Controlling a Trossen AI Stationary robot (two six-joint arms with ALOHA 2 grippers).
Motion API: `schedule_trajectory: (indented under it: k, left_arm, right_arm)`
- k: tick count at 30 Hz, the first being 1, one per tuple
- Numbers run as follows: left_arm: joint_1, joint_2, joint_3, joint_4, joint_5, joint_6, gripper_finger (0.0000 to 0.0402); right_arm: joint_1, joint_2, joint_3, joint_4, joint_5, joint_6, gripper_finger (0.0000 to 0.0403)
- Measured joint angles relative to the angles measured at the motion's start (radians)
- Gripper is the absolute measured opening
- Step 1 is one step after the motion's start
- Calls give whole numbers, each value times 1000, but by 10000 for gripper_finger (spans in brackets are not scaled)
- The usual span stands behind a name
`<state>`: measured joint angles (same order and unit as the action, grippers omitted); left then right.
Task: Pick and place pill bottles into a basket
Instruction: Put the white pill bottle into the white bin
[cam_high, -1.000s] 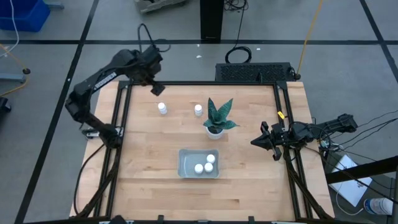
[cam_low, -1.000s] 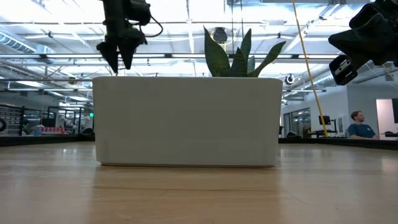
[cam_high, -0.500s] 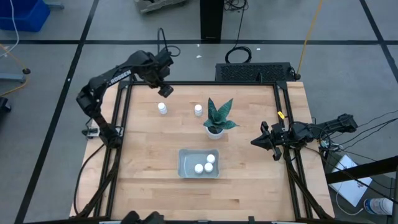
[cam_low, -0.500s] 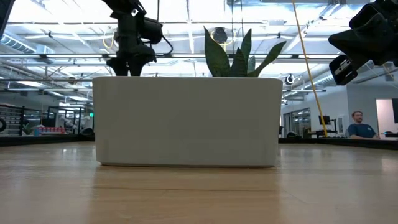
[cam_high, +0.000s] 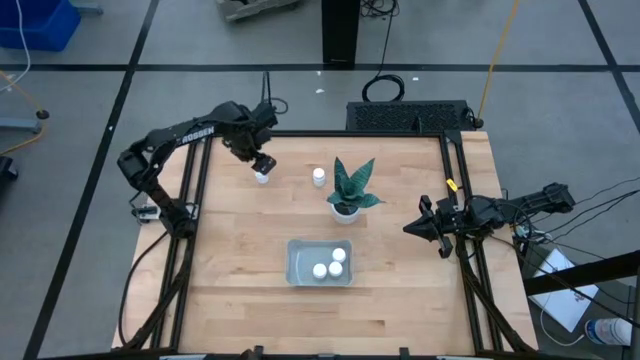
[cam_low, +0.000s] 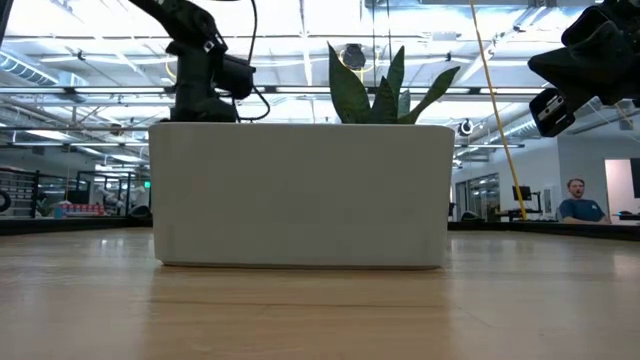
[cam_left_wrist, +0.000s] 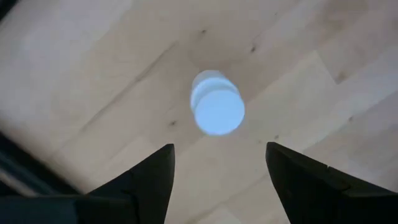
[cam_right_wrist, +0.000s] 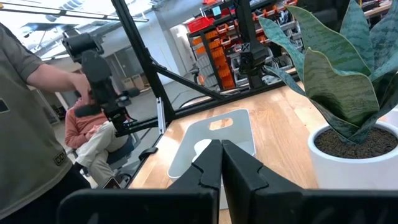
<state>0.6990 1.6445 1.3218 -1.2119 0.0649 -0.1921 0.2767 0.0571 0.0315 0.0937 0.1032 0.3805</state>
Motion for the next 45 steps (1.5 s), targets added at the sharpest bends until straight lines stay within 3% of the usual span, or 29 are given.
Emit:
schedule_trajectory:
  k: [9,45]
  left_arm:
    - [-17,-15,-100,99,11,-21,257]
    - [18,-15,-101,193,-18,-10,255]
  right_arm:
    - [0,0,0,0,0,0,4]
    - [0,0,0,0,0,0,4]
